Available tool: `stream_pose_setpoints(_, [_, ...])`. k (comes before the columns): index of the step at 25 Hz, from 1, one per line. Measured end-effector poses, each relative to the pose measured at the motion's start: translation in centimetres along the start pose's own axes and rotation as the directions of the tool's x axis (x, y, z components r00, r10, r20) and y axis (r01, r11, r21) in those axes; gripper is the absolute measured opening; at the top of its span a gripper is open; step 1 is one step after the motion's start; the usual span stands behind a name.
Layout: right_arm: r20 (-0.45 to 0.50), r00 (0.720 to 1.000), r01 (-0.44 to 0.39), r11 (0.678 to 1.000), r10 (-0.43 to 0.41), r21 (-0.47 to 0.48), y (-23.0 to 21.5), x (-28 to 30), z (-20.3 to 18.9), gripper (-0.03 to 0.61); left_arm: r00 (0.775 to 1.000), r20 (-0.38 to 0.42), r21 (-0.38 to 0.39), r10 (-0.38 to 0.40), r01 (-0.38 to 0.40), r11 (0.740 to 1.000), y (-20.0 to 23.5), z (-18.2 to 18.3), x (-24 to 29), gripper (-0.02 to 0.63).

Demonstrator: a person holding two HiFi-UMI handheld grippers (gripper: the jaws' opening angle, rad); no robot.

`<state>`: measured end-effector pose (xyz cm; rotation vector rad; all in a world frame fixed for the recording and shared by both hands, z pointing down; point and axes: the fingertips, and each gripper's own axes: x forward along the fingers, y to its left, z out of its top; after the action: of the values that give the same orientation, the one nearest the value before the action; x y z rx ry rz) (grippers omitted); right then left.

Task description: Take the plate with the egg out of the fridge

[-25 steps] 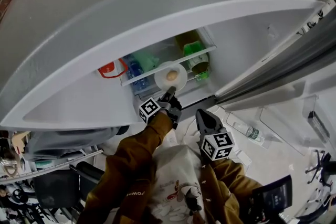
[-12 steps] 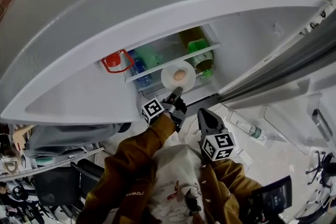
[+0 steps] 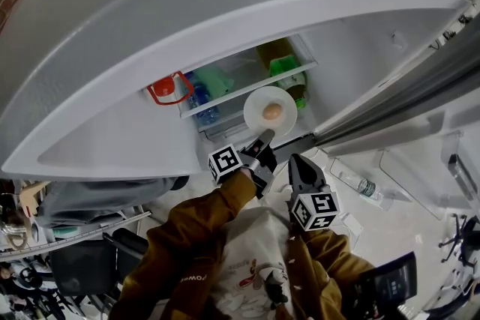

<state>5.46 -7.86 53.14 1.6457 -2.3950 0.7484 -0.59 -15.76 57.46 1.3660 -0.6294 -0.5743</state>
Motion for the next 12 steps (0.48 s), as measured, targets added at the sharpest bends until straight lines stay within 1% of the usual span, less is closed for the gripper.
stream_pose_setpoints(2, [0.007,1.0,0.01,1.0,-0.01,0.002,-0.2,-0.2,0.1,0.006,1.0,-0.023,-0.001,-0.016,0.016,1.0,-0.8,-0.8,0.0,0.023])
stream_pose_setpoints(7, [0.039,0.998,0.049,0.999,-0.049,-0.002,-1.2,-0.7,0.9,0.006,0.997,-0.072,0.021,-0.006,0.007,1.0,-1.9,-2.3,-0.5,0.023])
stream_pose_setpoints(12, [0.065,0.994,0.083,0.996,-0.084,0.016,-2.2,-1.3,1.6,0.007,0.993,-0.12,0.027,-0.005,0.009,1.0,-3.0,-3.8,-1.4,0.023])
